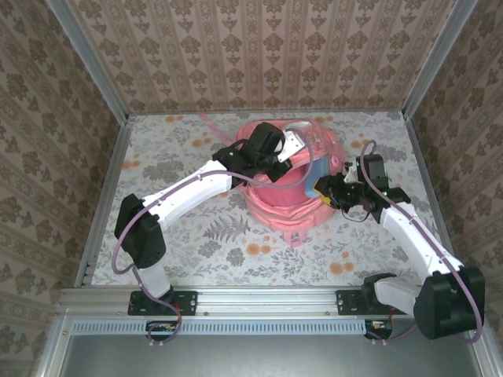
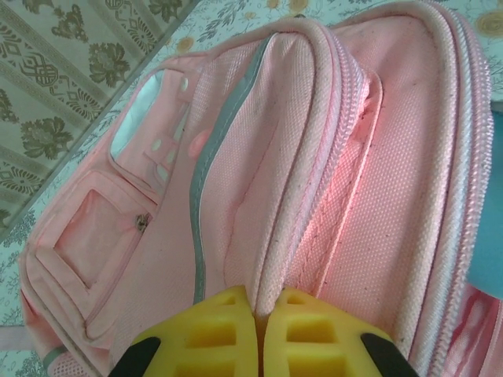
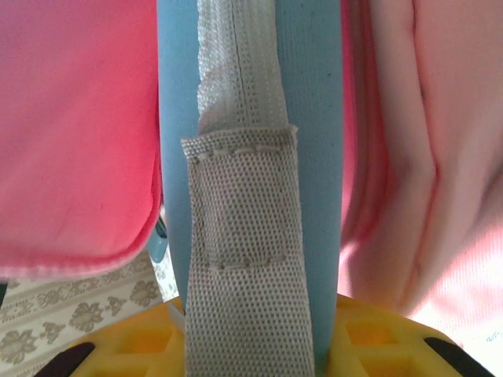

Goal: Pack the student bag

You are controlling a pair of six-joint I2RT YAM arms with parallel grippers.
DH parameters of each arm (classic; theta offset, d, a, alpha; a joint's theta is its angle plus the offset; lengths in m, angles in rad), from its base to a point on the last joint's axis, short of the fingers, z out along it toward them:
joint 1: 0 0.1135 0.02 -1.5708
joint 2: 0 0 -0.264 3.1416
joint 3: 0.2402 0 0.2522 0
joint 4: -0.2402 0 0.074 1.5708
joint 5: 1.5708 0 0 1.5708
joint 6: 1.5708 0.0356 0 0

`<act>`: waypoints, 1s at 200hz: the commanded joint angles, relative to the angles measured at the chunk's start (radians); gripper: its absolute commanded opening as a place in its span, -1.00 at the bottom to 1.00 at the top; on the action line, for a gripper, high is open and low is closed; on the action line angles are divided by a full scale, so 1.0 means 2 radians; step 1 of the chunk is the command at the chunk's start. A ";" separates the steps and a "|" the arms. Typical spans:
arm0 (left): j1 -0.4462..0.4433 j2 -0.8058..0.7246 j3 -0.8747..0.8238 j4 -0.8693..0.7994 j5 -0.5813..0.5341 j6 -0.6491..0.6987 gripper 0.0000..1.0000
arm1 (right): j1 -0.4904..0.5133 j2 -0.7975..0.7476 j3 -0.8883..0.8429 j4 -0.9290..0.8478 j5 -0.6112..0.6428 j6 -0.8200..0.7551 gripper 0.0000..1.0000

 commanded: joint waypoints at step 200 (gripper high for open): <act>-0.003 -0.020 0.017 0.049 0.046 -0.064 -1.00 | 0.079 0.019 0.015 -0.001 0.122 -0.012 -0.68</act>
